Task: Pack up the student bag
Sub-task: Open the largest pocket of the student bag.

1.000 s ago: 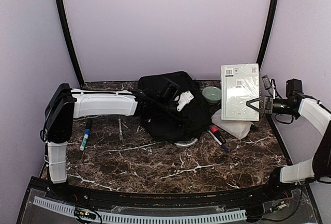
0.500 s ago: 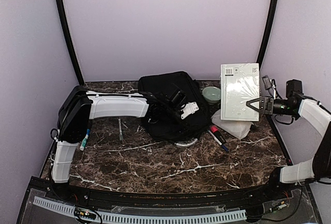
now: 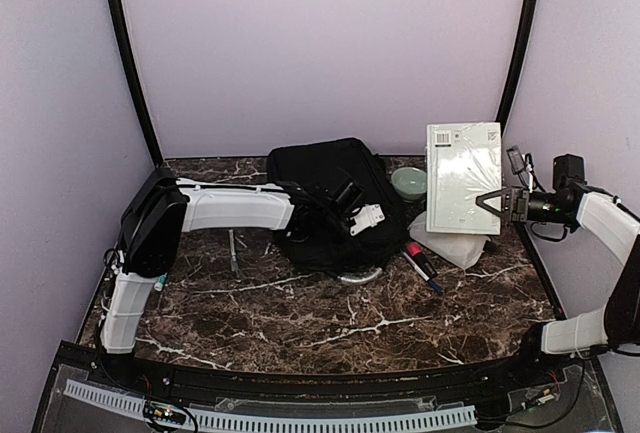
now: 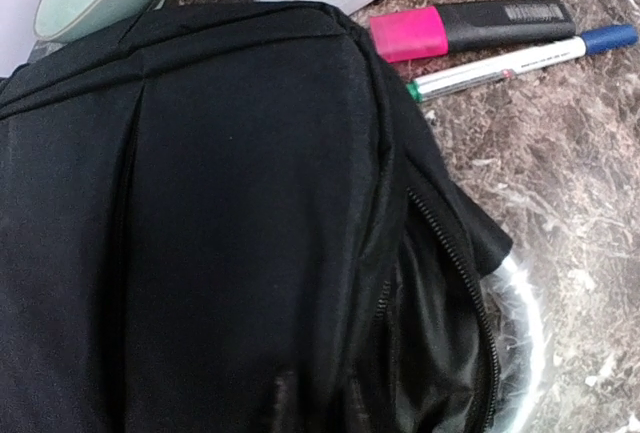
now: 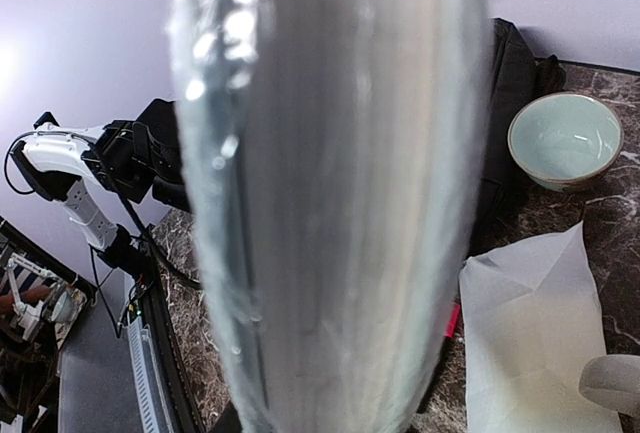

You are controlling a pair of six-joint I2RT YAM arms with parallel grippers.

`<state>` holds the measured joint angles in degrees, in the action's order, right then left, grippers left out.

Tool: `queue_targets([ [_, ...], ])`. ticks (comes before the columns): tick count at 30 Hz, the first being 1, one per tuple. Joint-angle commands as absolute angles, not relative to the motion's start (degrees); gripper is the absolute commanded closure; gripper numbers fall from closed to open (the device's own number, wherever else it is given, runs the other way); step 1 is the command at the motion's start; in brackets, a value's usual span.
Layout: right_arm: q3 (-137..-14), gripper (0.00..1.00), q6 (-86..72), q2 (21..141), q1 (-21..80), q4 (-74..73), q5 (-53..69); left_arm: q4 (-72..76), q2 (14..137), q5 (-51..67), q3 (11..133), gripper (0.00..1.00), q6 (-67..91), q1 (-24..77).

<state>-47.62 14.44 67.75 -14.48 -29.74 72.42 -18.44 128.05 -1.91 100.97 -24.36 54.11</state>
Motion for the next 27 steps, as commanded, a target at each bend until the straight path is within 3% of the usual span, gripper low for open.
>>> queue_targets([
  [1,-47.8,1.0,13.4,65.6,-14.8,-23.9,77.6,-21.8,127.0,-7.9,103.4,1.0,-22.6,52.7],
  [9,-47.4,1.0,11.7,65.1,-14.8,-22.1,77.1,-20.9,116.3,-5.2,92.5,1.0,-8.9,45.3],
  [17,-47.1,1.0,10.8,65.6,-14.6,-21.1,76.9,-17.0,109.1,1.4,83.6,1.0,1.7,46.6],
  [24,-50.5,1.0,3.2,65.8,-10.8,-19.7,67.8,-17.1,110.9,4.2,91.5,1.0,-0.3,48.1],
  [27,-56.6,1.0,3.4,68.4,-6.7,-28.1,64.8,-19.6,112.9,4.7,96.7,1.0,-2.4,46.9],
])
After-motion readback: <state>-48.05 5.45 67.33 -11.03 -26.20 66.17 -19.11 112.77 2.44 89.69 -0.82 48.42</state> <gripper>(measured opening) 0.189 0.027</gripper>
